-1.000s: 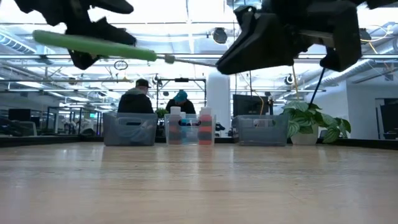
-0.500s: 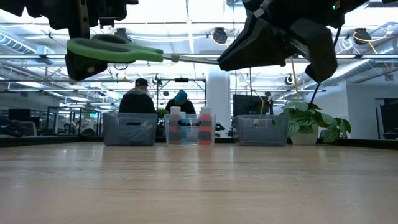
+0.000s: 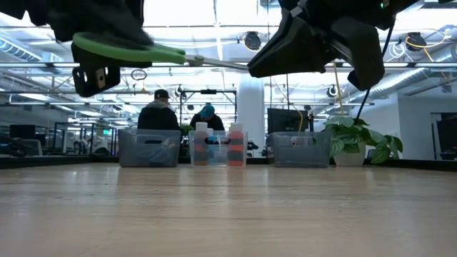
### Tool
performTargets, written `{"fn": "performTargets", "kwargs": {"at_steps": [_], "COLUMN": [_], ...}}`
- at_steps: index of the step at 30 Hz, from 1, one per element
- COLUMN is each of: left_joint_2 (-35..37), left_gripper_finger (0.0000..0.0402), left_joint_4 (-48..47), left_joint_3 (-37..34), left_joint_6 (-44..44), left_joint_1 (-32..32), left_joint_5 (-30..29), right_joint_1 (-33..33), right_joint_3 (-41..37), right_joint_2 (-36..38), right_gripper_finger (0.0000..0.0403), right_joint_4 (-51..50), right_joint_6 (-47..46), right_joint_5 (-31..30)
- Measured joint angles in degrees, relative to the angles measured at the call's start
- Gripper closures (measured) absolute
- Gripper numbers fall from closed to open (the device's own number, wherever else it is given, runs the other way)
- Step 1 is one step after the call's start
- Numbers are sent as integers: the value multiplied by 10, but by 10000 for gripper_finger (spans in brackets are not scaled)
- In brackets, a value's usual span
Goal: Pick & Place Paint Supplies
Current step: Put the green scissors into the left black bin
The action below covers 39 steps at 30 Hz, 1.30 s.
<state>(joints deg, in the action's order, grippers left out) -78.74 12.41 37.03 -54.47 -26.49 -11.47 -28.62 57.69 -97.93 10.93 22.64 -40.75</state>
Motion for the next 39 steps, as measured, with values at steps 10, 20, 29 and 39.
{"fn": "performTargets", "kwargs": {"at_steps": [10, 20, 29, 39], "left_joint_2": [27, 137, 218, 155], "left_gripper_finger": [366, 366, 366, 366], "left_joint_4": [-38, -162, -351, -480], "left_joint_3": [1, 19, 19, 1], "left_joint_6": [125, 245, 160, 47], "left_joint_1": [20, 34, 61, 194], "left_joint_5": [-42, -243, -461, -531], "right_joint_1": [0, -1, -8, -2], "right_joint_3": [0, 1, 0, 0], "right_joint_2": [0, 0, 0, 0], "right_gripper_finger": [351, 271, 269, 273], "right_joint_4": [17, 45, 53, 52], "right_joint_6": [-22, -74, -71, -80], "right_joint_5": [-4, 9, 6, 5]}}
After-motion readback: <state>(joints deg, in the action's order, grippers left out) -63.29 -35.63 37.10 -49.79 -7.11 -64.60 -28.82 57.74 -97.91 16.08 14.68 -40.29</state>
